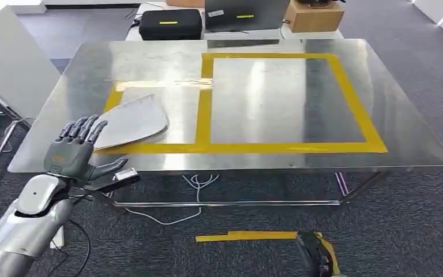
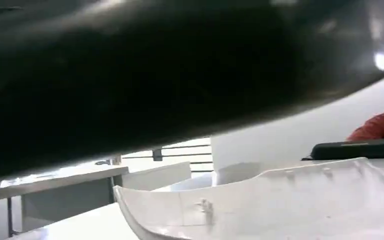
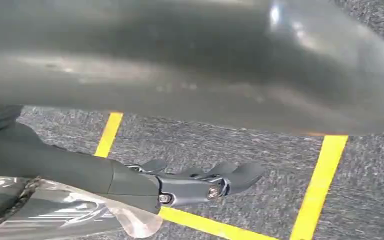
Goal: Take the parts from the cabinet and place them on the table.
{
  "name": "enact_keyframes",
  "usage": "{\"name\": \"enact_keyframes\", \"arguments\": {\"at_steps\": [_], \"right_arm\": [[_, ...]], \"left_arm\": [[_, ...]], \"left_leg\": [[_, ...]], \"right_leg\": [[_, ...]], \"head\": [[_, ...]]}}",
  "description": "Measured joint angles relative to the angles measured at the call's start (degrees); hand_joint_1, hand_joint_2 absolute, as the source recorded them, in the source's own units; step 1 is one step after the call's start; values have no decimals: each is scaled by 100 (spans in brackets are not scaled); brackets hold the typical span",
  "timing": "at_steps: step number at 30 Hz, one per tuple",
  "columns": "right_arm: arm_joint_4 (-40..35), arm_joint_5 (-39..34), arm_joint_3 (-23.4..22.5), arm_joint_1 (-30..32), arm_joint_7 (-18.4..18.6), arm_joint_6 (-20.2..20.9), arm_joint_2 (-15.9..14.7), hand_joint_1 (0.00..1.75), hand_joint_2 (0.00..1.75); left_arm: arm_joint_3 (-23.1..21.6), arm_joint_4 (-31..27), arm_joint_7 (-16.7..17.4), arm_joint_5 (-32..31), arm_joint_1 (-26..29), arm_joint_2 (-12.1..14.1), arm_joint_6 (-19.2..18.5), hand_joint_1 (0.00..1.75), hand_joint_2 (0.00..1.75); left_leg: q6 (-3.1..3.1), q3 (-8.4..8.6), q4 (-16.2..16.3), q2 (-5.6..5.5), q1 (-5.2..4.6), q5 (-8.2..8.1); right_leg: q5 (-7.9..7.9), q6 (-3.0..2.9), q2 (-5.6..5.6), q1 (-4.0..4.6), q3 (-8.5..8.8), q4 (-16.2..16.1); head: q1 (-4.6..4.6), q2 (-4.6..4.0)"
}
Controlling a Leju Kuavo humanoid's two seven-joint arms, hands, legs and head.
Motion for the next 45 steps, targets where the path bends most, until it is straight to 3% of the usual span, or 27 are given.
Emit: {"name": "enact_keyframes", "arguments": {"at_steps": [1,4,5,7,9,10,12,14,15,16,17,20,21,24,25,26,27,29,30,32,35,36,37,39,41,43,45], "right_arm": [[0,-2,0,-15,0,0,0,0,0],[-2,0,0,-5,0,0,0,0,0],[-2,0,0,5,0,0,11,0,0],[-2,0,-2,-13,2,2,13,0,0],[-2,-2,-7,-12,2,-2,13,0,0],[-2,-2,-7,-9,2,-2,13,0,0],[-2,-2,-7,-4,2,2,13,0,0],[-2,-2,-7,-5,2,2,13,0,0],[-2,-2,-7,-8,2,2,13,0,0],[-4,-2,-7,-7,2,2,15,0,0],[-7,-2,-9,-10,2,2,15,0,0],[-7,-2,-9,3,2,2,13,0,0],[-7,-2,-9,3,2,2,13,0,0],[-7,-2,-9,4,2,2,13,0,0],[-7,-2,-7,5,2,4,15,0,0],[-7,-2,-7,10,4,4,15,0,0],[-7,-2,-9,14,2,2,15,0,0],[-7,-4,-9,8,2,-4,13,0,0],[-7,-4,-9,3,2,-7,11,0,0],[-17,-15,-11,-11,0,-13,11,0,0],[-13,-68,-31,42,-15,-48,11,0,0],[-11,-90,-46,62,-29,-70,13,0,0],[-11,-129,-70,75,-48,-105,7,0,0],[-11,-228,-144,103,-120,-177,7,0,0],[-7,-336,-236,158,-194,-245,-2,0,0],[-7,-402,-313,207,-243,-273,-2,0,0],[-4,-448,-380,248,-273,-315,-4,0,0]], "left_arm": [[0,-2,0,-2,-9,0,2,0,0],[-15,-4,0,-44,-32,-9,-2,0,0],[-22,-4,0,-48,-26,-7,-2,0,0],[-37,-4,0,-52,-20,-7,2,0,0],[-48,-4,7,-52,-22,-9,2,0,0],[-55,-2,7,-55,-13,-9,2,0,0],[-68,-4,7,-55,-4,-9,2,0,0],[-79,-4,7,-55,-9,-9,2,0,0],[-83,-7,7,-55,-17,-9,2,0,0],[-85,-18,7,-55,-35,-9,4,0,0],[-90,-39,7,-55,-42,-9,9,0,0],[-96,-39,7,-57,-40,-9,7,0,0],[-98,-39,7,-57,-49,-17,7,0,0],[-103,-44,7,-66,-53,-44,9,0,0],[-105,-44,7,-63,-50,-57,9,0,0],[-105,-44,11,-44,-31,-68,15,0,0],[-105,-46,11,11,10,-90,31,0,0],[-105,-63,-15,160,131,-114,68,0,0],[-103,-89,-41,259,197,-138,83,0,0],[-92,-173,-138,495,357,-188,123,0,0],[-51,-192,-401,1294,717,-341,129,0,0],[-4,-192,-508,1643,913,-404,107,0,0],[68,-186,-665,2091,1106,-468,81,0,0],[292,-37,-1017,2996,1425,-648,-7,0,0],[597,469,-1437,3923,1632,-840,-276,0,0],[930,1000,-1738,4475,1828,-984,-521,0,0],[1282,1623,-1952,4785,1869,-1084,-720,0,0]], "left_leg": [[-29,-61,25,1,-31,19],[-128,-115,31,3,-24,174],[-166,-139,51,-17,-26,196],[-224,-306,394,-3,-7,-310],[-268,-522,1262,2,12,-917],[-274,-589,1654,1,12,-1065],[-252,-439,1749,1,10,-890],[-191,119,991,1,2,-513],[-151,467,487,2,-9,-450],[-116,725,55,4,-42,-636],[-99,778,-82,5,-53,-644],[16,666,-111,5,-84,-493],[59,642,-158,28,-43,-401],[149,377,-155,29,-43,-196],[148,283,-150,29,-46,-127],[143,182,-142,28,-46,-53],[133,87,-135,28,-45,13],[93,-93,-99,25,-36,130],[63,-165,-76,22,-33,176],[5,-265,-14,27,-71,246],[-61,-300,-32,21,-75,419],[-95,-322,-12,18,-58,355],[-141,-363,93,18,-51,112],[-188,-542,891,17,-36,-619],[-194,-651,1684,17,-31,-946],[-155,-465,1678,17,-32,-674],[-33,155,822,18,-60,-331]], "right_leg": [[-128,-12,20,21,256,-334],[-117,-112,29,42,185,-383],[-52,-204,-3,7,60,-419],[50,-321,-30,-5,25,-410],[169,-337,-42,12,-118,-403],[226,-339,-48,20,-195,-396],[326,-335,-60,35,-353,-367],[413,-316,-64,47,-490,-337],[455,-298,-63,48,-527,-326],[500,-266,-64,66,-567,-319],[557,-226,-69,62,-584,-326],[728,-121,-73,46,-613,-402],[605,-92,-51,30,-645,-355],[-395,-52,-16,29,-1024,696],[-577,-35,-17,29,-1127,1124],[-594,-25,-17,27,-1154,1409],[-448,-15,-16,25,-1052,1429],[-24,-20,-16,22,-532,848],[26,-28,-13,18,-165,365],[-245,-55,52,25,480,-510],[-199,-124,42,35,379,-480],[-135,-191,17,-4,327,-491],[-91,-250,12,-2,283,-487],[9,-299,10,16,153,-478],[109,-312,-21,45,10,-460],[191,-318,-25,79,-158,-427],[269,-315,-35,123,-303,-393]], "head": [[4,0],[-5,0],[0,0],[-37,0],[-35,0],[-42,0],[-39,0],[-39,0],[-42,0],[-42,0],[-24,0],[-46,0],[-52,0],[-26,0],[-24,0],[-20,0],[-26,0],[-26,0],[-22,0],[-22,0],[-9,0],[-15,0],[-35,0],[-48,0],[-39,0],[-44,0],[-39,0]]}}
